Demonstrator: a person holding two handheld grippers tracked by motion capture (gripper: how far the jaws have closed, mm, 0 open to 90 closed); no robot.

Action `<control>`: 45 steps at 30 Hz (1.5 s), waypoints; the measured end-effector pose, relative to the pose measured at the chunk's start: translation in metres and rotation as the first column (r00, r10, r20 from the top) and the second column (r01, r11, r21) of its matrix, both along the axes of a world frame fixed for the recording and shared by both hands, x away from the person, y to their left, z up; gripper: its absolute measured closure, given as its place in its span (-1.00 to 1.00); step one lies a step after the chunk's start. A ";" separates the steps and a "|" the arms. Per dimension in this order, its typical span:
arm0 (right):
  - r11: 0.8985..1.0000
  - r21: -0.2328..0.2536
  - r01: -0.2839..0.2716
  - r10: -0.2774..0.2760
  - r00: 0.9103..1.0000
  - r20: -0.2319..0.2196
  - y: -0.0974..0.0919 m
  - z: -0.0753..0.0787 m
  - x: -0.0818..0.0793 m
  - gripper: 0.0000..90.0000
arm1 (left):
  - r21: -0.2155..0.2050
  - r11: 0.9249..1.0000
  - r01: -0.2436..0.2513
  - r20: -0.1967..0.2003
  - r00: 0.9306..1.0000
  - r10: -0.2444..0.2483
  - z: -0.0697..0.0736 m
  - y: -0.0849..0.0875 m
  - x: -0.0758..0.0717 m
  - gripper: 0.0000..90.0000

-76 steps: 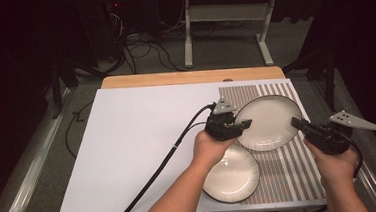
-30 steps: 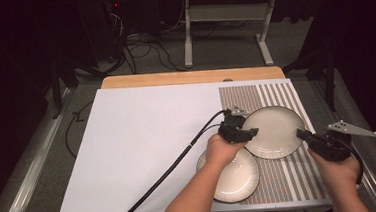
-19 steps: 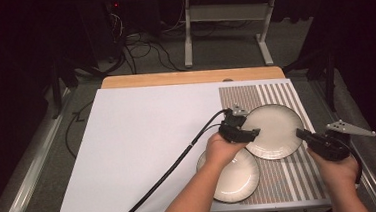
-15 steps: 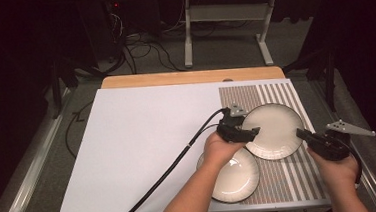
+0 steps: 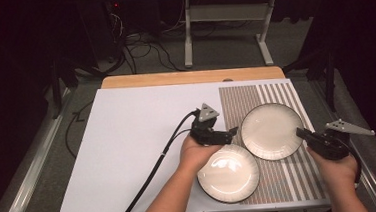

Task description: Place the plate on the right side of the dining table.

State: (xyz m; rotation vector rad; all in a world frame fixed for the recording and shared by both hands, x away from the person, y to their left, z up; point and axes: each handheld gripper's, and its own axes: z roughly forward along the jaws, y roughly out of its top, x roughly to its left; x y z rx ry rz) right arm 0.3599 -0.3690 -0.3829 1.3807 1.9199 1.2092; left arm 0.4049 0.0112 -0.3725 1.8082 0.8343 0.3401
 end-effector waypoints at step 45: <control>0.998 -0.002 0.065 -0.065 0.996 -0.069 -0.002 -0.007 0.009 0.87 | -0.082 0.968 -0.237 0.150 0.957 0.247 -0.022 0.210 -0.108 -1.00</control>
